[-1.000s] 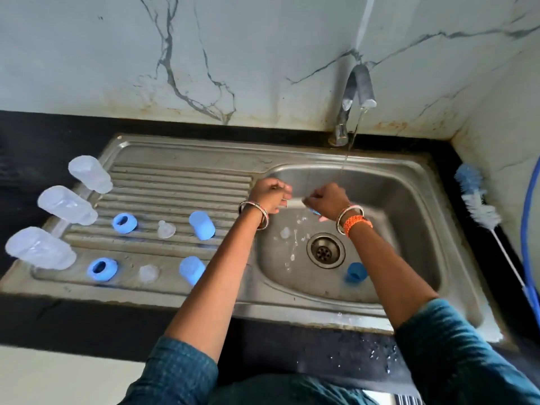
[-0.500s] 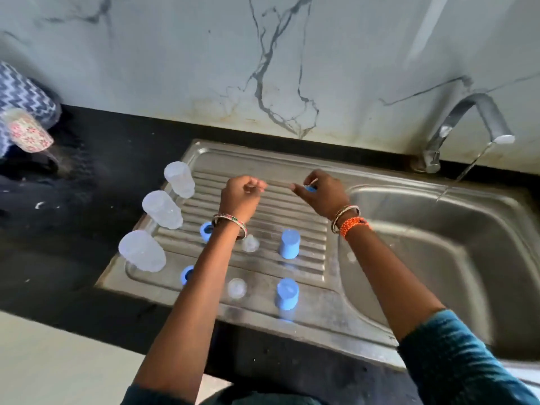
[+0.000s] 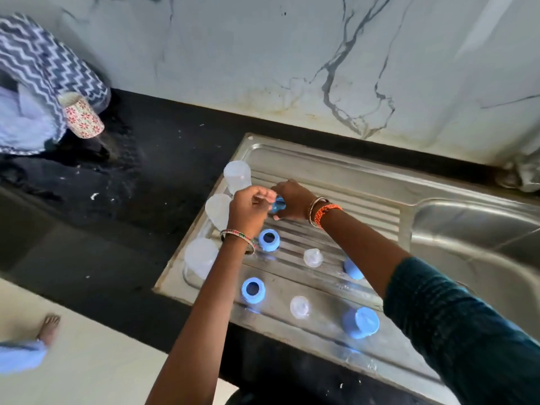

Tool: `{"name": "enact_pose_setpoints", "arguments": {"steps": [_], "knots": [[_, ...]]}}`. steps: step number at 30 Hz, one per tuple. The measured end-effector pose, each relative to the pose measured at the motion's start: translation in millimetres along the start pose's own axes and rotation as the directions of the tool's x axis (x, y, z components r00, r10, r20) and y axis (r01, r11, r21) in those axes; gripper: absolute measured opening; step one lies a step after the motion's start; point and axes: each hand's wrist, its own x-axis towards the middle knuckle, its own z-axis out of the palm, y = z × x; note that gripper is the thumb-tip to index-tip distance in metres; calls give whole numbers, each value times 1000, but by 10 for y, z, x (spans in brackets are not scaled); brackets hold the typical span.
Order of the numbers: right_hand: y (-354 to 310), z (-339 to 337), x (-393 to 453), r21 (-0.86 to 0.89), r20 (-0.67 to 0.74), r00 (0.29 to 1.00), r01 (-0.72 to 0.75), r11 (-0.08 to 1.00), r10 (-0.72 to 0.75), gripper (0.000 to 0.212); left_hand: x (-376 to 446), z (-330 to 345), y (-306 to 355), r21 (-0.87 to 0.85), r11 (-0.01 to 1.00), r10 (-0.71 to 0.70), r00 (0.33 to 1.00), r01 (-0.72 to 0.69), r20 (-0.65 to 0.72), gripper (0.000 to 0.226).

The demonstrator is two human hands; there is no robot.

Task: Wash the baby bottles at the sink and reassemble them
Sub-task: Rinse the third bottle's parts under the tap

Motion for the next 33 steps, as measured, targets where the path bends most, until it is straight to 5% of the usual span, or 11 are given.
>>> {"name": "enact_pose_setpoints", "arguments": {"steps": [9, 15, 20, 25, 28, 30, 33], "knots": [[297, -510, -504, 175, -162, 985, -32, 984, 61, 35, -2, 284, 114, -23, 1000, -10, 999, 11, 35, 18], [1349, -776, -1768, 282, -270, 872, -333, 900, 407, 21, -148, 1297, 443, -4, 998, 63, 943, -65, 327, 12], [2290, -89, -2494, 284, -46, 725, -650, 704, 687, 20, -361, 2368, 674, 110, 990, 12, 831, -88, 556, 13], [2495, 717, -2414, 285, 215, 791, -612, 737, 573, 48, -453, 2975, 666, 220, 975, -87, 834, -42, 545, 15], [2579, 1014, -2348, 274, 163, 800, -599, 752, 577, 29, -443, 3146, 546, 245, 969, -157, 857, 37, 491, 14], [2663, 1010, -2395, 430, 87, 752, -620, 657, 653, 23, -443, 3231, 449, 241, 965, -204, 874, 103, 441, 15], [2747, 664, -2621, 886, 91, 631, -404, 226, 770, 30, -491, 3400, 336, 233, 957, -259, 876, 175, 407, 21]]}}
